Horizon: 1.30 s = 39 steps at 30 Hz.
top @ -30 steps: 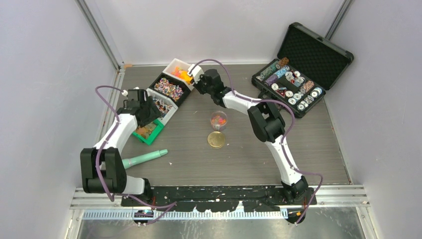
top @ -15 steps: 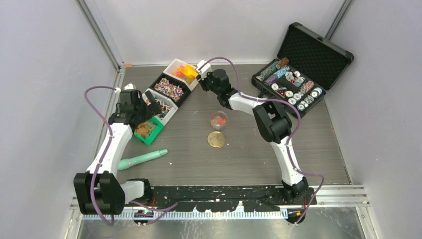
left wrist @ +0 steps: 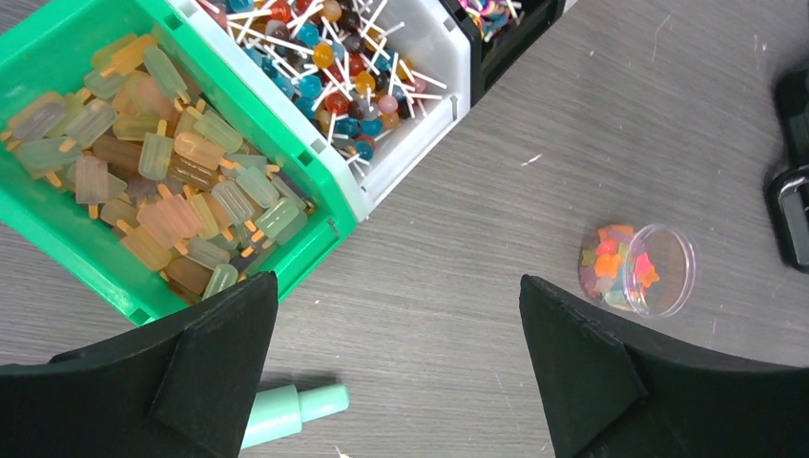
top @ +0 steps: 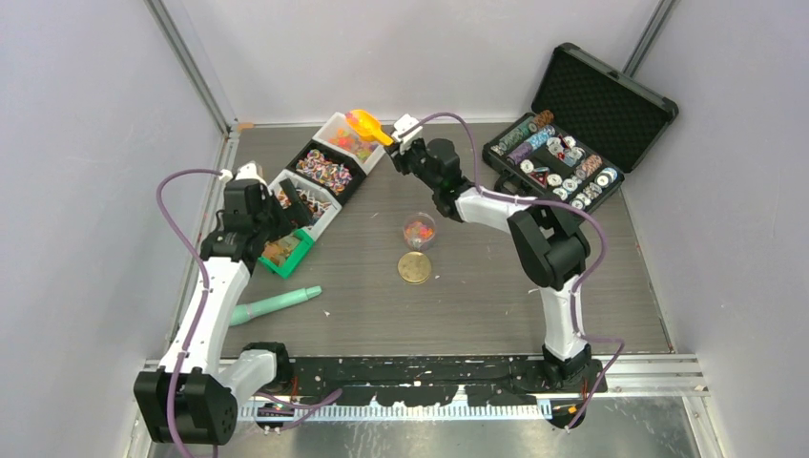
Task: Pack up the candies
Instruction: Scoop the fake candies from the storage box, then place the fake candies in the packing bottle.
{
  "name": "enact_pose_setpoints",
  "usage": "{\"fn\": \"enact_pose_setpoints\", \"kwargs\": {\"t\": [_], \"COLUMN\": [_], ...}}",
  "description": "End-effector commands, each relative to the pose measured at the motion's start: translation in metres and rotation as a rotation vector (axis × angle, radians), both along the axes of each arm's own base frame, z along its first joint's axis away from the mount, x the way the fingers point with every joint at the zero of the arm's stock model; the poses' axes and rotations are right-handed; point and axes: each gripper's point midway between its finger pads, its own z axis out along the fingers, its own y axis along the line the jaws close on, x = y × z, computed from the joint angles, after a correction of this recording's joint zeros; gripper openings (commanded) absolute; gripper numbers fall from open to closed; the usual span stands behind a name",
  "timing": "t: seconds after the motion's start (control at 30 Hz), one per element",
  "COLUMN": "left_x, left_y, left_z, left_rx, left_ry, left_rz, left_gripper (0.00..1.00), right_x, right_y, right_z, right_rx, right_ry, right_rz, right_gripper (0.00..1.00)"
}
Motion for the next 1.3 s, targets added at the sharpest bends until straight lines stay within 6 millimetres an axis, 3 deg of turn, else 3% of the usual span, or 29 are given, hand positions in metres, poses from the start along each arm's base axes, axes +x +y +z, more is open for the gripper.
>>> {"fn": "enact_pose_setpoints", "kwargs": {"t": [0.0,0.23,0.47,0.67,0.83,0.93,1.27], "left_x": [-0.009,-0.02,-0.029,-0.031,-0.031,-0.037,-0.043], "left_y": [-0.009,-0.023,-0.037,-0.045,-0.045,-0.046,-0.045], "left_z": [0.004,0.01,0.006,0.015,0.02,0.015,0.013], "left_rx": [0.013,-0.016,-0.044,-0.02,-0.034,-0.032,-0.026], "left_ry": [-0.004,-0.017,-0.03,-0.07,-0.082,-0.058,-0.033], "left_rz": [-0.071,-0.146,-0.233,-0.329,-0.315,-0.332,-0.337], "left_gripper": [1.0,1.0,1.0,1.0,1.0,1.0,1.0], "right_x": [-0.031,-0.075,-0.12,-0.163,-0.205,-0.223,-0.254], "right_y": [-0.016,-0.043,-0.061,-0.083,-0.11,-0.128,-0.163], "right_z": [0.102,0.122,0.117,0.097,0.063,0.052,0.028], "right_rx": [0.17,0.207,0.129,0.022,-0.146,-0.228,-0.493], "right_ry": [-0.217,-0.263,-0.247,-0.179,-0.049,0.011,0.167], "right_rz": [0.023,0.038,0.099,0.139,0.17,0.157,0.144], "right_gripper": [0.0,0.0,0.0,0.0,0.0,0.0,0.0]}}
